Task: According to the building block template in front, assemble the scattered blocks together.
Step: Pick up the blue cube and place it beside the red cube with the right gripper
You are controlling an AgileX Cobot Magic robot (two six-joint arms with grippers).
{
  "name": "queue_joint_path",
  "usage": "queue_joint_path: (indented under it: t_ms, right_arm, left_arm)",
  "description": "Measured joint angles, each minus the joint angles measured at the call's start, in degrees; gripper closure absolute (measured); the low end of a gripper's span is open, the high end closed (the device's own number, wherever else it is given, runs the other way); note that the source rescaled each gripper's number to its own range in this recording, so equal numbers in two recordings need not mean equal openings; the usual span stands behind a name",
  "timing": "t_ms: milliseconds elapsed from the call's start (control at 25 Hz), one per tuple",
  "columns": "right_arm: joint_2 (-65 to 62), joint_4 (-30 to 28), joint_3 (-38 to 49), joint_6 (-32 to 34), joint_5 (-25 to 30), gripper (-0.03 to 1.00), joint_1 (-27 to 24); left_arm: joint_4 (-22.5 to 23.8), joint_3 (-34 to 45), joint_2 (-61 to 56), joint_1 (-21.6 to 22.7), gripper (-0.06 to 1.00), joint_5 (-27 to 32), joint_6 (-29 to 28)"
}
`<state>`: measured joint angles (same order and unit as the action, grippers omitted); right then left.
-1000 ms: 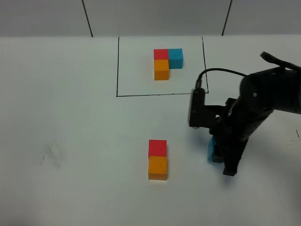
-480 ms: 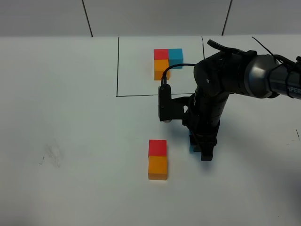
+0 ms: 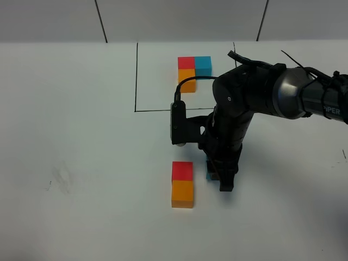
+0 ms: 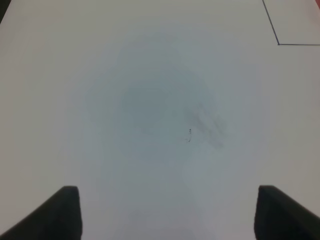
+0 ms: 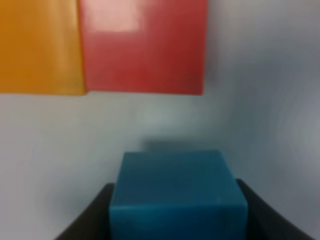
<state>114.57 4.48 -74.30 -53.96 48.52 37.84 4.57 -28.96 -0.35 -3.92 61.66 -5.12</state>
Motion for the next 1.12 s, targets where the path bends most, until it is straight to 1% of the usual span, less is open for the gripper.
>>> queue_joint_path:
  t_ms: [480, 800, 1120]
  right_arm:
    - [0.0, 1.9, 0.0, -0.2, -1.4, 0.71, 1.2]
    - [0.0, 3.4, 0.0, -0.2, -3.0, 0.71, 1.2]
    - [1.0, 3.6, 0.0, -0.2, -3.3, 0.71, 1.2]
  left_arm:
    - [0.0, 0.0, 0.0, 0.0, 0.35, 0.0, 0.0]
    - [0.0, 0.0, 0.0, 0.0, 0.35, 0.0, 0.0]
    - [0.0, 0.0, 0.0, 0.0, 0.35, 0.0, 0.1]
